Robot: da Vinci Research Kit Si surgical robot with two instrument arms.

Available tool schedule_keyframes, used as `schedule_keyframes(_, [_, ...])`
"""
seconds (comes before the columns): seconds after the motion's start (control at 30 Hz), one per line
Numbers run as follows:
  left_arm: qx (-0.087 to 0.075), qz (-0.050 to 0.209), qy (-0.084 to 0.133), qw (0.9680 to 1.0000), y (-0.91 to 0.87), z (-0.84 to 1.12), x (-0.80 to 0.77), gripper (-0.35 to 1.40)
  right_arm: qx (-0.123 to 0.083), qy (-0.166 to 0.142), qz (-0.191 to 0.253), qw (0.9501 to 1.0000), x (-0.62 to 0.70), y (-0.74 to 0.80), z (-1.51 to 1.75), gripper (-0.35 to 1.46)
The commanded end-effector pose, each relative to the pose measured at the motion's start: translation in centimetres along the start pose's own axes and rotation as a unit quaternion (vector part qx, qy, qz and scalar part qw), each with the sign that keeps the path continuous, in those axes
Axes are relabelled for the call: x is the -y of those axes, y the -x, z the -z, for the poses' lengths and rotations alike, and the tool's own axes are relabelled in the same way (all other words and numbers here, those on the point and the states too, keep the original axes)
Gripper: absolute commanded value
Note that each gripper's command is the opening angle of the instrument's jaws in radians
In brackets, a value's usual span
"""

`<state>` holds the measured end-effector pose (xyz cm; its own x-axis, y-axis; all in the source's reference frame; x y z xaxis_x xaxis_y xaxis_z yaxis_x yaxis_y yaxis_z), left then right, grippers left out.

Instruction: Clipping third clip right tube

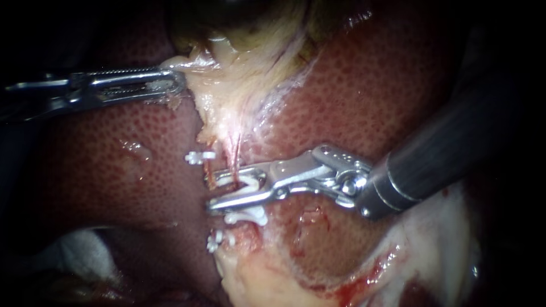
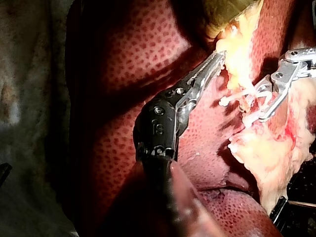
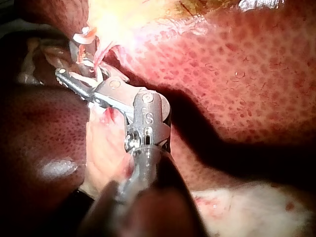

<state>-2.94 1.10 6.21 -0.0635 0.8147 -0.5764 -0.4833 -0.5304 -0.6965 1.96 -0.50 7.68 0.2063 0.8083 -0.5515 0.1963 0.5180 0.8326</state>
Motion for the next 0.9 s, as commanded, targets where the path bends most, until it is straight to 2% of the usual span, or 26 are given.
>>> schedule_keyframes(0.03, [0.000,0.000,0.000,1.0000,0.00,0.00,0.00,-0.35,0.000,-0.001,-0.003,1.0000,0.00,0.00,0.01,-0.08])
schedule_keyframes(0.17, [0.000,0.000,0.000,1.0000,0.00,0.00,0.00,-0.35,0.000,-0.001,-0.018,0.9998,0.00,0.01,0.03,-0.35])
schedule_keyframes(0.3, [0.000,0.000,0.000,1.0000,0.00,0.00,0.00,-0.35,-0.001,0.000,-0.041,0.9991,-0.01,0.02,0.06,-0.35])
schedule_keyframes(0.47, [0.000,0.000,0.000,1.0000,0.00,-0.01,0.01,-0.35,-0.005,0.010,-0.041,0.9991,0.01,0.03,0.10,-0.35])
schedule_keyframes(0.9, [0.000,0.000,0.000,1.0000,0.00,-0.02,0.00,-0.35,-0.005,0.009,-0.043,0.9990,0.03,0.06,0.11,-0.35])
